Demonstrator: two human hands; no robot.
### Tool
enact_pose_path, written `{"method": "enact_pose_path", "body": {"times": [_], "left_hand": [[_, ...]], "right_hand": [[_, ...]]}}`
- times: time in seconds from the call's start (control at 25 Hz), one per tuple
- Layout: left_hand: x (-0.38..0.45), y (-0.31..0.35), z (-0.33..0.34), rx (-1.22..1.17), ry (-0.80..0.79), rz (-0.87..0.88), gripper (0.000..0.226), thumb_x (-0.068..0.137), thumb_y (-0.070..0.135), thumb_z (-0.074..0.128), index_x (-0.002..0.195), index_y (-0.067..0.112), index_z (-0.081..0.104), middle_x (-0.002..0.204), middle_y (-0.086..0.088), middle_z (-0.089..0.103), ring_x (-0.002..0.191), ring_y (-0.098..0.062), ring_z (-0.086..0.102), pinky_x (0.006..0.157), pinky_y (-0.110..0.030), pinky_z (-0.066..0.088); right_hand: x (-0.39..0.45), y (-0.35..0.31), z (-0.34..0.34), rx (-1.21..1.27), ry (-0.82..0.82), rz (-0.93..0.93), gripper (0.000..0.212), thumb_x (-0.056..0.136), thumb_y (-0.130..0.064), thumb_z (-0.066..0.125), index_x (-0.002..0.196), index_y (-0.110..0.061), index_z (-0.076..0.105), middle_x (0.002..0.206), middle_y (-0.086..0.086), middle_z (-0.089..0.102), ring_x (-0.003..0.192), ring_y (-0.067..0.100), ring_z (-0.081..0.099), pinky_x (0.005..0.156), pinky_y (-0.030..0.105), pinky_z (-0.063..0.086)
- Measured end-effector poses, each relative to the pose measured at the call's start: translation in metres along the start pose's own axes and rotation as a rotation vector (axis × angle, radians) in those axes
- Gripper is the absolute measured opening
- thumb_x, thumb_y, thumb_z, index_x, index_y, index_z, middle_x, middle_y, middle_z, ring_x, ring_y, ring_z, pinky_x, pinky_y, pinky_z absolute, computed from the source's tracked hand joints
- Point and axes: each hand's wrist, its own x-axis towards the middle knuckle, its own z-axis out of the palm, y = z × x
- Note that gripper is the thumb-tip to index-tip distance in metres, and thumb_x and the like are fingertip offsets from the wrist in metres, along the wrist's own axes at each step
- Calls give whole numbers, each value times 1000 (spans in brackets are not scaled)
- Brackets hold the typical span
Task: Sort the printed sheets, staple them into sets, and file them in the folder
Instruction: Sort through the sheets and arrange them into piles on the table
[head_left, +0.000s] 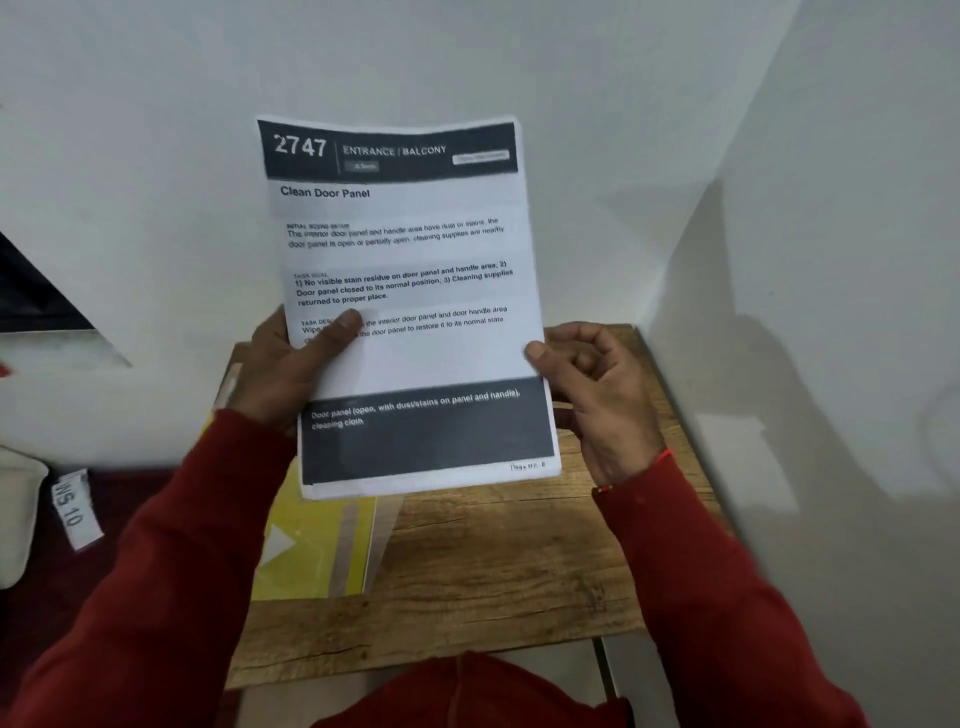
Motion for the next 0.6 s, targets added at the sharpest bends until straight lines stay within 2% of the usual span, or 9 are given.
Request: {"method": "enact_pose_path", "body": {"times": [0.12,0.2,0.32,0.52,0.6], "left_hand": [[-5,-17,5,-28,20,-44,38,87,8,65,124,0,59,114,-13,70,95,-24,70,77,-32,58],[-7,-26,6,-37,28,-64,39,84,10,68,122,1,61,114,-13,70,98,-26,70,81,-36,58],[-10,-36,8,-77,26,-111,40,80,12,71,118,5,63,114,-12,71,100,-29,69,82,-40,58],[-13,-49,13,-113,24,-196,21,94,22,55,112,14,64,107,-3,73,91,-18,72,72,-28,59],[-14,-56,9,-82,21,-208,21,98,22,51,112,15,64,110,-4,72,91,-18,72,74,-30,59]], "right_hand": [[7,16,-3,-43,115,-28,22,73,-21,84,86,-20,67,84,9,68,79,21,64,76,45,52],[8,23,-5,-69,141,-29,23,74,-22,83,90,-20,67,79,2,70,74,15,65,66,36,54],[8,32,-7,-160,171,-46,20,73,-25,84,82,-21,66,68,-11,64,64,7,60,53,22,45],[14,50,-23,-94,152,13,4,86,-15,71,86,-11,71,86,9,73,74,18,65,67,32,55],[19,59,-34,-110,174,27,8,89,-18,68,90,-11,71,89,8,74,76,17,66,66,29,54]]}}
